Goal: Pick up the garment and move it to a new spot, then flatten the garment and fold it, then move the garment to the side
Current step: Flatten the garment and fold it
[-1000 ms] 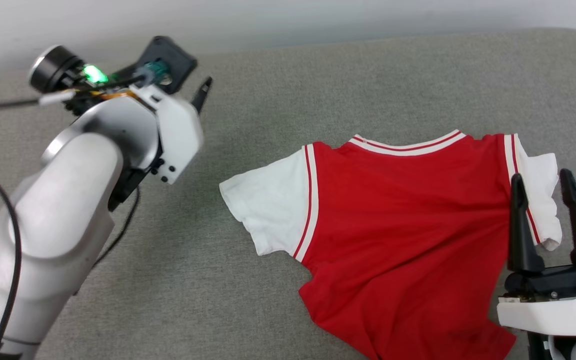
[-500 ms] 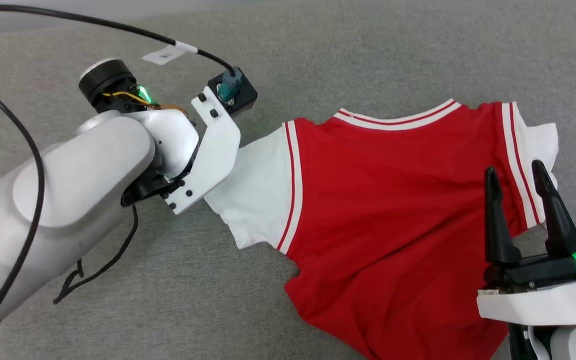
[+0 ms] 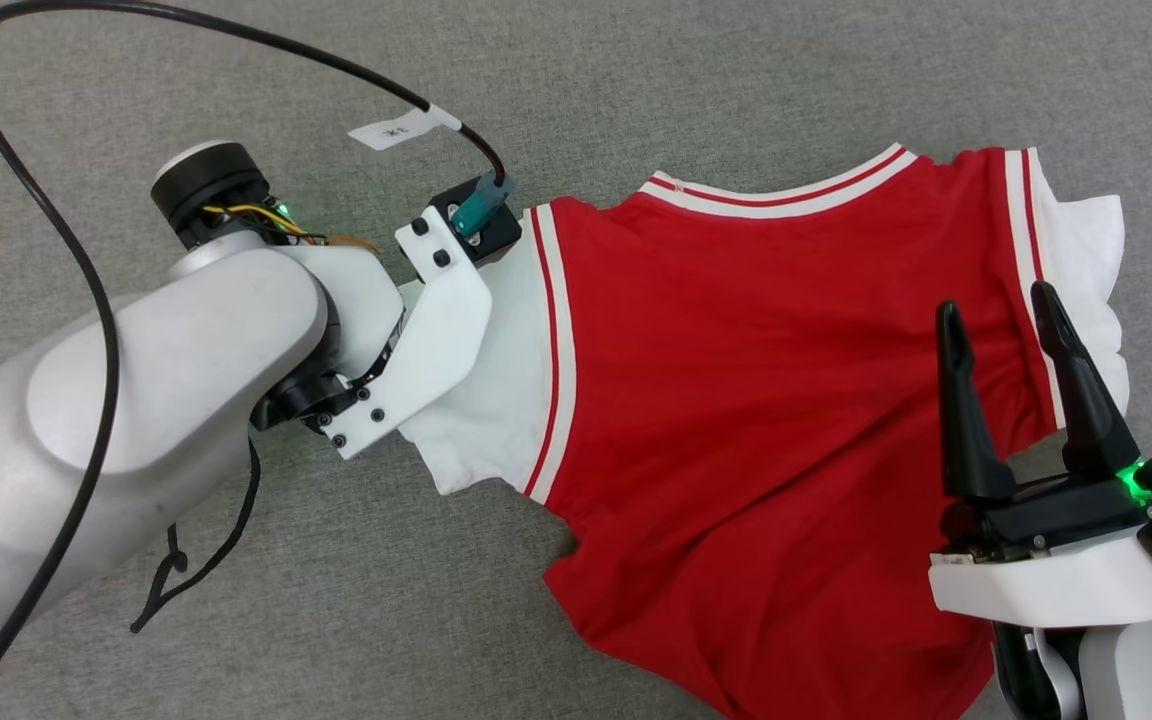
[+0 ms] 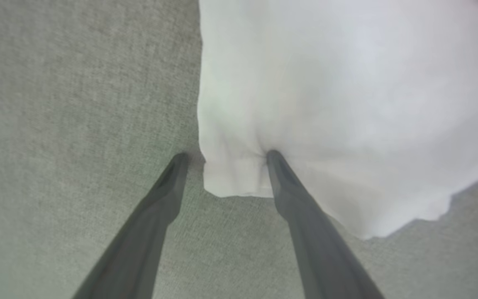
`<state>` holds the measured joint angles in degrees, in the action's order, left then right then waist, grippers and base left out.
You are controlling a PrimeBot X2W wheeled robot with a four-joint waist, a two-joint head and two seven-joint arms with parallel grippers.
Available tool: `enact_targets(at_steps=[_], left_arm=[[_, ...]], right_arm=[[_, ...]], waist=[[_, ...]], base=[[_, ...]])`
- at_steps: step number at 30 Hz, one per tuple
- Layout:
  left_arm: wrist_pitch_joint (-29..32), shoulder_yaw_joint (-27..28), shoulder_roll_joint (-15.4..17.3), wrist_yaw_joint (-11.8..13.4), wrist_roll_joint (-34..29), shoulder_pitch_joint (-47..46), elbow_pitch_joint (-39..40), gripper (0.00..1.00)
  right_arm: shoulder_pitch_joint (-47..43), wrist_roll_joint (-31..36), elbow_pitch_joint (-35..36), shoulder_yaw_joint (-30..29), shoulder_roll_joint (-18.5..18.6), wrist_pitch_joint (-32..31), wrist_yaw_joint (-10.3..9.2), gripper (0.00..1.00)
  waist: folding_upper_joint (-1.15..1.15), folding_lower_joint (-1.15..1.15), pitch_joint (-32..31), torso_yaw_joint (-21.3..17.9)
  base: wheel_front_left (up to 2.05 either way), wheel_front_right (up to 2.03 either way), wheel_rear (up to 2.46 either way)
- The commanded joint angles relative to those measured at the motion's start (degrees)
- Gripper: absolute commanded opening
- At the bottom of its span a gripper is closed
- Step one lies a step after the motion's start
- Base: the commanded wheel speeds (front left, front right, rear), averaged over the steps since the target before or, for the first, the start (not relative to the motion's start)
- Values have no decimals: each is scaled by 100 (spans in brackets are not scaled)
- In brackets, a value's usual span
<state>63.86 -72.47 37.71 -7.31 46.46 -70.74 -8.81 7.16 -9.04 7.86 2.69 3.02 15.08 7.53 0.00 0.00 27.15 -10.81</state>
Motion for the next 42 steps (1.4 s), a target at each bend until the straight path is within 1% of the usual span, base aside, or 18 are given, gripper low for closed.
enact_targets(at_steps=[1, 2, 3, 8, 12, 15, 16, 19, 22, 23, 24, 27, 31, 36, 42], left_arm=[[99, -170, 44, -11, 31, 345, -20, 100], [113, -178, 59, -12, 29, 385, 26, 47], [101, -180, 67, -12, 37, 404, 59, 0], [-159, -120, 191, -5, 81, 132, 200, 0], [-426, -95, 430, -5, 156, -109, 157, 0], [-490, -95, 731, -5, 129, -161, 77, 0], [-571, -92, 1032, -5, 213, -144, -78, 0], [-709, -95, 1170, -5, 268, -19, -327, 0], [-894, -91, 1191, -5, 323, 114, -568, 0], [-994, -90, 1163, -5, 298, 123, -612, 48], [-1087, -87, 1138, -4, 282, 135, -675, 100], [-1277, -67, 1101, -5, 302, 39, -757, 100], [-1344, -45, 1121, -5, 357, -176, -785, 100], [-1198, -62, 1174, -5, 487, -284, -736, 100], [-970, -79, 1239, -5, 571, -15, -692, 100]], right_arm=[[93, -42, -3, 8, -26, 11, -7, 100], [109, -44, -8, 6, -26, 11, -7, 100], [114, -41, -15, 1, -26, 11, -7, 100], [60, 27, -51, -37, -25, 11, -7, 100], [-11, 64, -57, -69, -26, 11, -7, 100], [-51, 95, -58, -64, -25, 11, -7, 100], [-116, 99, -56, -64, -25, 11, -8, 100], [-137, 112, -61, -80, -25, 12, -8, 100], [-145, 133, -84, -62, -26, 12, -7, 100], [-162, 140, -94, -63, -25, 12, -7, 100], [-180, 146, -100, -66, -25, 12, -8, 100], [-235, 153, -116, -86, -25, 12, -8, 100], [-275, 149, -134, -61, -25, 12, -8, 100], [-252, 118, -143, 24, -25, 12, -7, 100], [-190, 70, -108, 70, -25, 12, -7, 100]], waist=[[0, 0, 23, -1], [0, 0, 31, 9], [0, 0, 29, 27], [0, 0, -95, 194], [0, 0, -233, 327], [0, 0, -314, 389], [0, 0, -358, 421], [0, 0, -375, 443], [0, 0, -398, 458], [0, 0, -414, 467], [0, 0, -431, 480], [0, 0, -511, 531], [0, 0, -594, 560], [0, 0, -633, 508], [0, 0, -487, 343]], base=[[0, 0, 0], [0, 0, 0], [0, 0, 0], [0, 0, 0], [0, 0, 0], [0, 0, 0], [0, 0, 0], [0, 0, 0], [0, 0, 0], [0, 0, 0], [0, 0, 0], [0, 0, 0], [0, 0, 0], [0, 0, 0], [0, 0, 0]])
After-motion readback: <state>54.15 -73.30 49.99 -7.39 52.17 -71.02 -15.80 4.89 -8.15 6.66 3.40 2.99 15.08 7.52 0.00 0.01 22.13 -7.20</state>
